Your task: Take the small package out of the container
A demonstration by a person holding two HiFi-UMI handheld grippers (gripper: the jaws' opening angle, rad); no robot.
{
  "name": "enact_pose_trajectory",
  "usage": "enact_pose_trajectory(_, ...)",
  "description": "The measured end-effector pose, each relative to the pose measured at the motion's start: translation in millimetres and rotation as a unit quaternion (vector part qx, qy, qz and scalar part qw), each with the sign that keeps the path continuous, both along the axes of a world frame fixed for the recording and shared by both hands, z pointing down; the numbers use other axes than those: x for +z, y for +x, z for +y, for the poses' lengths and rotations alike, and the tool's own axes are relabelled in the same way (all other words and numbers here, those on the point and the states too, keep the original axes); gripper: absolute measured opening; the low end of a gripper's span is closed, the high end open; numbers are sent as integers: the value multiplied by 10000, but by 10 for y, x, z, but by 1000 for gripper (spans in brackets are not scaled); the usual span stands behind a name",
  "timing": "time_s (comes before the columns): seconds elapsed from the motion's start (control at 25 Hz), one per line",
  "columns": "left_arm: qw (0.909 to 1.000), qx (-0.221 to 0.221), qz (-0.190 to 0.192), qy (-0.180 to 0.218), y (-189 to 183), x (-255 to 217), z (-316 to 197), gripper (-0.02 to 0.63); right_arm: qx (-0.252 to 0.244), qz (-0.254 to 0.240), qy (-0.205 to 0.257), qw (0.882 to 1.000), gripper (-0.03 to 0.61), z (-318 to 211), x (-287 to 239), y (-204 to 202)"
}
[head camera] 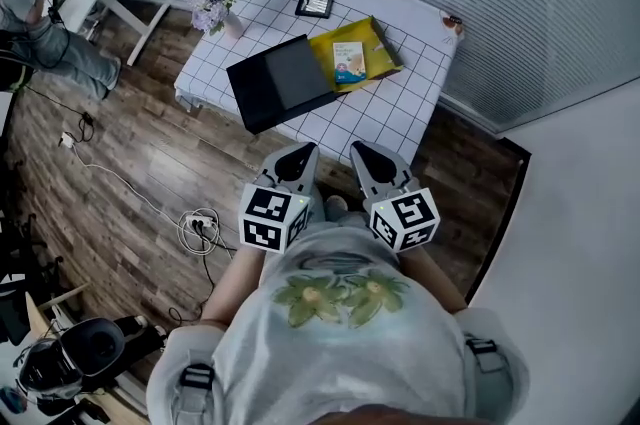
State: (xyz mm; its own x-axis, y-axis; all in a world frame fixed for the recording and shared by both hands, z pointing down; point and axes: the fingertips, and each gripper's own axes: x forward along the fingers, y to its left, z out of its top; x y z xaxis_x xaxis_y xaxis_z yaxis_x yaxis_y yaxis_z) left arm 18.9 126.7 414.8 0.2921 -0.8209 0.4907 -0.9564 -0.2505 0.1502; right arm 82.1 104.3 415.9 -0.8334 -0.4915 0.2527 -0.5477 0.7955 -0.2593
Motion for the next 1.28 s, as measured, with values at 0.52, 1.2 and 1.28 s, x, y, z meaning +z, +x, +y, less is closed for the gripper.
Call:
enact_pose_trajectory(0.52, 9998, 154, 72, -64, -174, 84, -359, 6, 66, 104, -16, 9999, 8, -332, 29, -181)
enact_pose_trajectory(1.2, 9992, 319, 225, -44, -778, 154, -1350, 6, 473, 468, -67, 9978, 8, -1107, 101, -494)
enact_pose_trajectory(1.28, 9991, 331, 248, -37, -857, 144, -1489, 6, 547, 519, -90, 9971, 8, -1214, 104, -515)
